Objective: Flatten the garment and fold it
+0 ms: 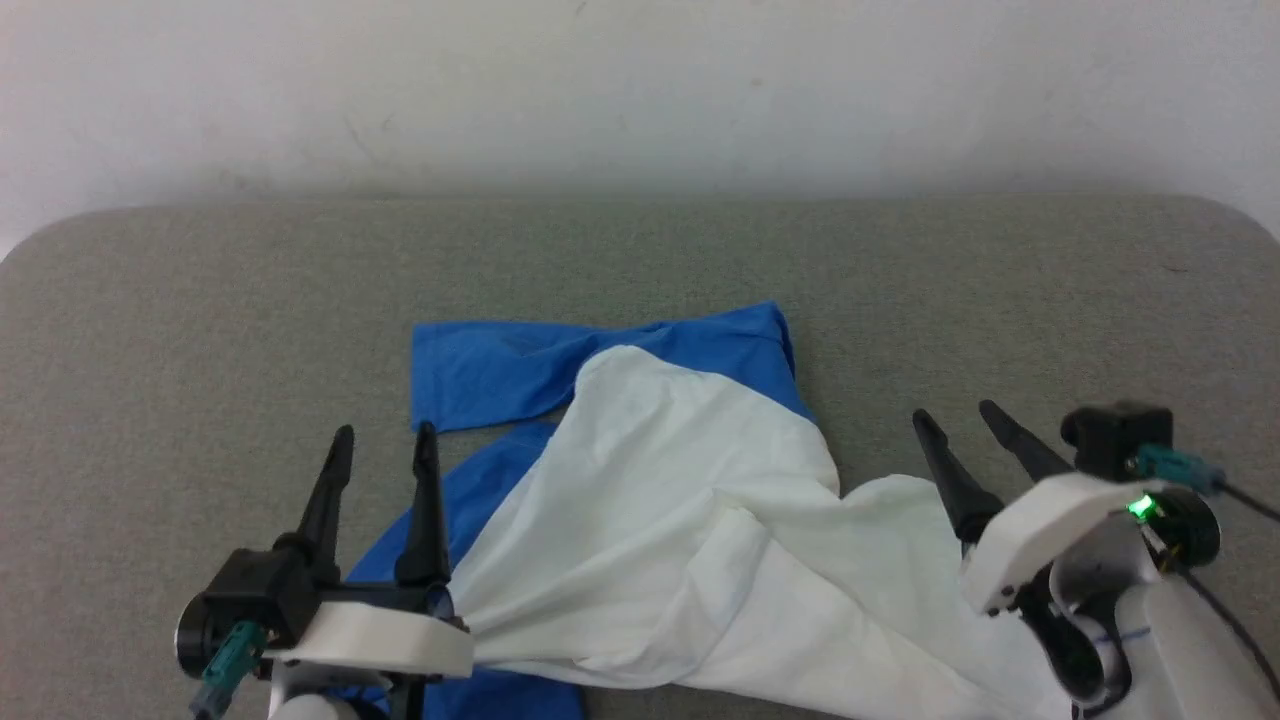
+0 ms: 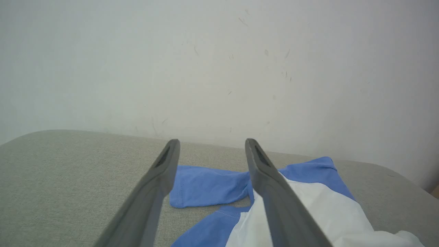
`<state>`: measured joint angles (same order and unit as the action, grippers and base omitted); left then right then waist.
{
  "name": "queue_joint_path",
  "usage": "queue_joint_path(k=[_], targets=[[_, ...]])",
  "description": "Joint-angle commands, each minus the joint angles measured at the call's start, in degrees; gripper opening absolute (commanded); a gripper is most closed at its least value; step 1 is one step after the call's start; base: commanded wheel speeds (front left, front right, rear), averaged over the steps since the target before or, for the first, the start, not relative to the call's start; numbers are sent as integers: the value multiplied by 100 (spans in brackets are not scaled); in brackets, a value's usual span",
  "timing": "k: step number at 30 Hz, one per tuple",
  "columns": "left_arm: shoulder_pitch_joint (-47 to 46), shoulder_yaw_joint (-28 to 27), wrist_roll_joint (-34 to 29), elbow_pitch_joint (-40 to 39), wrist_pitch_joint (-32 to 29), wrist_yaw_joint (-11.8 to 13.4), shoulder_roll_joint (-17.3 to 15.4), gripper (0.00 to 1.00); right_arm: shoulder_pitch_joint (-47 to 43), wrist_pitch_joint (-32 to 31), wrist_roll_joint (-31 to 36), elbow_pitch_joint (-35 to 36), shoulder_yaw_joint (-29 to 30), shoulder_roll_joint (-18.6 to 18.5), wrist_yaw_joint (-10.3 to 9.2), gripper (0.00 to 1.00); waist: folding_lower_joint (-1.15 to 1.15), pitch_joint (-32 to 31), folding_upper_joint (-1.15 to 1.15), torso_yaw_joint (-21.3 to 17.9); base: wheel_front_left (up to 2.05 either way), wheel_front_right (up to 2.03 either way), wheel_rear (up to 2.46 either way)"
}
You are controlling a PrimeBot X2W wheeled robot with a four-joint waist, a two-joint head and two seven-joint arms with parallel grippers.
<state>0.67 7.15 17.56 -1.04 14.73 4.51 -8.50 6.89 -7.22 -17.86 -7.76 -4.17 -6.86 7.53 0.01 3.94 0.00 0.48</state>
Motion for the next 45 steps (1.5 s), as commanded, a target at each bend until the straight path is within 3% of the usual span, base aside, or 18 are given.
queue_joint_path(k=[1, 11, 20, 21, 22, 28, 34, 40, 45], targets=[[-146, 15, -86, -23, 25, -78, 81, 100, 411, -143, -238, -271, -183, -162, -4, 100, -1, 241, 0, 287, 0, 0, 0], [-724, 246, -408, 141, 26, -422, 468, 100, 2774, -1169, -1666, -2108, -1761, -1063, -4, 100, -1, 640, 0, 1065, 0, 0, 0], [-901, 354, -377, 267, 27, -487, 555, 100, 3805, -1658, -2684, -3043, -3043, -1403, -4, 100, -1, 857, 0, 1336, 0, 0, 0], [-904, 351, -375, 276, 27, -483, 557, 100, 3868, -1659, -2772, -3102, -3150, -1428, -4, 46, -1, 863, 0, 1335, 0, 0, 0], [-904, 352, -361, 280, 27, -475, 558, 100, 3919, -1628, -2854, -3136, -3248, -1457, -4, 0, -1, 869, 0, 1329, 0, 0, 0], [-778, 264, -369, 322, 27, -428, 560, 100, 4021, -937, -3110, -2842, -3728, -1776, -4, 0, -1, 725, 0, 1134, 0, 0, 0], [-524, 56, -518, 347, 27, -475, 561, 100, 3439, -197, -3088, -1905, -3673, -2387, -4, 0, -1, 392, 0, 710, 0, 0, 0], [-318, -114, -603, 352, 27, -557, 561, 100, 1588, -429, -2876, -689, -2808, -2887, -4, 0, -1, 168, 0, 235, 0, 0, 0], [-292, -165, -650, 393, 27, -626, 561, 100, -57, -884, -2715, 9, -1806, -2648, -4, 0, -1, 120, 0, 77, 0, 0, 0]])
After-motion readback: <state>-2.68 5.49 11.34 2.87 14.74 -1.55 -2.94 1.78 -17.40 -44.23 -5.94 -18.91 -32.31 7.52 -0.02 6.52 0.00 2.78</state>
